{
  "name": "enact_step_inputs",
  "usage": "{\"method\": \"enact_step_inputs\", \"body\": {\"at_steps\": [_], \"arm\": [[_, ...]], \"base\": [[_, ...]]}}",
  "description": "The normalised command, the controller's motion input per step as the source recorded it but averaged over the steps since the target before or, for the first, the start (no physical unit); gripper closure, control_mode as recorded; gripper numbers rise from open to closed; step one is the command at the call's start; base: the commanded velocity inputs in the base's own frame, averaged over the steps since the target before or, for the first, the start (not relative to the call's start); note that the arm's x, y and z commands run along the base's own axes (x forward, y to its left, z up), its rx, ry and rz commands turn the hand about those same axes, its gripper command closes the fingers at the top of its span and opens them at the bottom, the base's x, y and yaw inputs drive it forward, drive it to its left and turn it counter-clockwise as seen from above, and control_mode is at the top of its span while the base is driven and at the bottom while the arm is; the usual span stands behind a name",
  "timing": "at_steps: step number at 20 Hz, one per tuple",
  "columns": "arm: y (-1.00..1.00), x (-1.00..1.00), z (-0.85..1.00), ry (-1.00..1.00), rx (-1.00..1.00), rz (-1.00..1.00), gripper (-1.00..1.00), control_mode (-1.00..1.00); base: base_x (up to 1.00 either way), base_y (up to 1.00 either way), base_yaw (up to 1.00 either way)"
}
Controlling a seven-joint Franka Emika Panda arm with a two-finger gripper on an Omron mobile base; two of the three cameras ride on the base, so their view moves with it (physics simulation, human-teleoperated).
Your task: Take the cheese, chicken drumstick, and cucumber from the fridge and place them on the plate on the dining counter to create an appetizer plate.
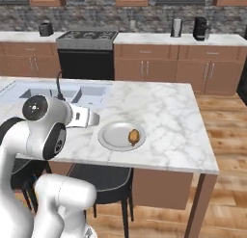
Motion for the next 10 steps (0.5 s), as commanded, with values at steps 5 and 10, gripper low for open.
{"method": "enact_step_inputs", "body": {"at_steps": [5, 10], "arm": [[0.00, 0.00, 0.00, 0.00, 0.00, 0.00, -1.00, 1.00], [0.00, 0.00, 0.00, 0.00, 0.00, 0.00, -1.00, 1.00]], "base": [[-0.48, 0.85, 0.46], [-0.03, 0.31, 0.93]]}}
